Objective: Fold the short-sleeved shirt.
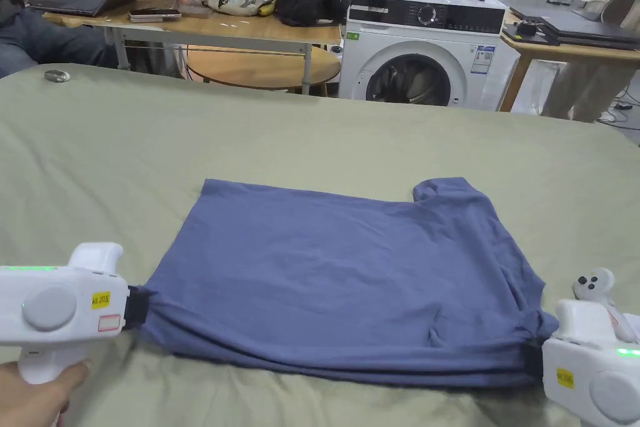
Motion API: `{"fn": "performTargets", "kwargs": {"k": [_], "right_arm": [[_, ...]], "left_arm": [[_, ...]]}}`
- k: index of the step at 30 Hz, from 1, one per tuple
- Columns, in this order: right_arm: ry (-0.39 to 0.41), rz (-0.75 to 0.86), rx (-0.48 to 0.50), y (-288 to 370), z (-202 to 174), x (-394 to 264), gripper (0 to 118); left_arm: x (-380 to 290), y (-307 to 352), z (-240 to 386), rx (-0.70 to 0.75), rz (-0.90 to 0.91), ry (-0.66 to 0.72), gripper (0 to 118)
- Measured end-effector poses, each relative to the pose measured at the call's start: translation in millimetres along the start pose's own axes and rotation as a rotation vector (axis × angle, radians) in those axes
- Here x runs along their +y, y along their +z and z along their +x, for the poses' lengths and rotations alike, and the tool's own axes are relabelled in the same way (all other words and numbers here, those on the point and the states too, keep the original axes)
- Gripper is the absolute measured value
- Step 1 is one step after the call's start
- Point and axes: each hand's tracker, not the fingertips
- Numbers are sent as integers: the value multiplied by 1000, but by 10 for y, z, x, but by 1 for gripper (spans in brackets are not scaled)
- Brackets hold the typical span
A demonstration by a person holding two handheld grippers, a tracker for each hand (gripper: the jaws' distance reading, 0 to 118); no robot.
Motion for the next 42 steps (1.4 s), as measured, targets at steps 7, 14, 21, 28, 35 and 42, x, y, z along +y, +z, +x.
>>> {"fn": "performTargets", "kwargs": {"k": [7, 14, 21, 28, 35, 42], "right_arm": [[-24, 53, -9, -204, 39, 700, 1], [-66, 33, 18, -909, 61, 1282, 1], [-67, -12, 27, -1488, 7, 1578, 2], [-37, -79, 2, -1776, 1, 1497, 3], [-33, 115, -43, -1322, -172, 1458, 45], [-54, 277, -20, -751, -512, 1158, 23]], "left_arm": [[667, -122, -24, -7, 51, 18, 2], [1238, -755, -128, -27, 6, 72, 2], [1508, -1271, -168, -13, -73, 83, 2], [1503, -1479, -81, 0, -126, 45, 2], [1508, -1183, -68, -4, -13, 22, 52], [1186, -621, 102, -54, 205, -11, 52]]}}
